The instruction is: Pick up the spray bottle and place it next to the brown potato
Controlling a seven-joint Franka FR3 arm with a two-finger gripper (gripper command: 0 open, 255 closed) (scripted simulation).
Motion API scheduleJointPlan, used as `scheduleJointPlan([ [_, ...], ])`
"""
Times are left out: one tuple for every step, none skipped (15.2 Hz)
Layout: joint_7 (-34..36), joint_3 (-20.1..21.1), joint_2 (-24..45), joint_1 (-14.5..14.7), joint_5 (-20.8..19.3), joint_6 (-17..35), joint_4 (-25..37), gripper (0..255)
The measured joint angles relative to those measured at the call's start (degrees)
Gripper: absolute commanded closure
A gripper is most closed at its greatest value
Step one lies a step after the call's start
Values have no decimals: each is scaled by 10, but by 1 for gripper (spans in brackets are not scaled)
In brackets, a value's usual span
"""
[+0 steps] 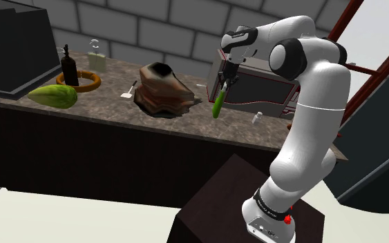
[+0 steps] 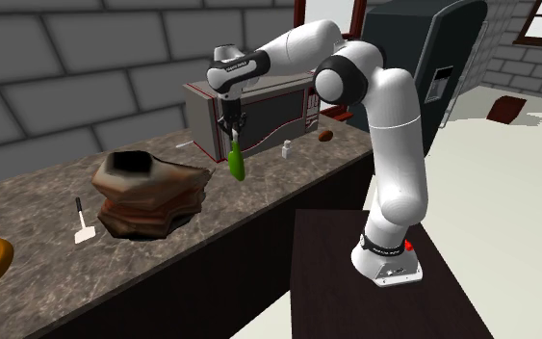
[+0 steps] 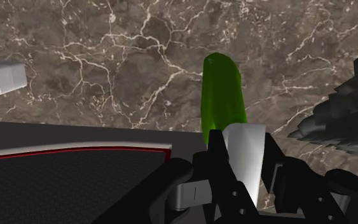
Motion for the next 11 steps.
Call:
scheduleJointPlan([
  [0, 0, 0, 0, 0, -7, 7, 255],
  [0, -1, -1, -1, -1, -14, 13, 255],
  [1, -1, -2, -1, -1, -21, 19, 255],
  [2, -1, -3, -1, -2, -28, 26, 255],
  [3, -1, -6, 0, -3, -33, 27, 255],
  [3, -2, -6, -1, -3, -39, 34, 255],
  [4, -2, -8, -1, -4, -46, 38, 255],
  [4, -2, -10, -1, -5, -54, 46, 255],
  [5, -2, -9, -2, -5, -63, 55, 255],
  [5, -3, -9, -2, -5, -71, 63, 255],
  [5, -3, -11, -3, -6, -78, 69, 255],
])
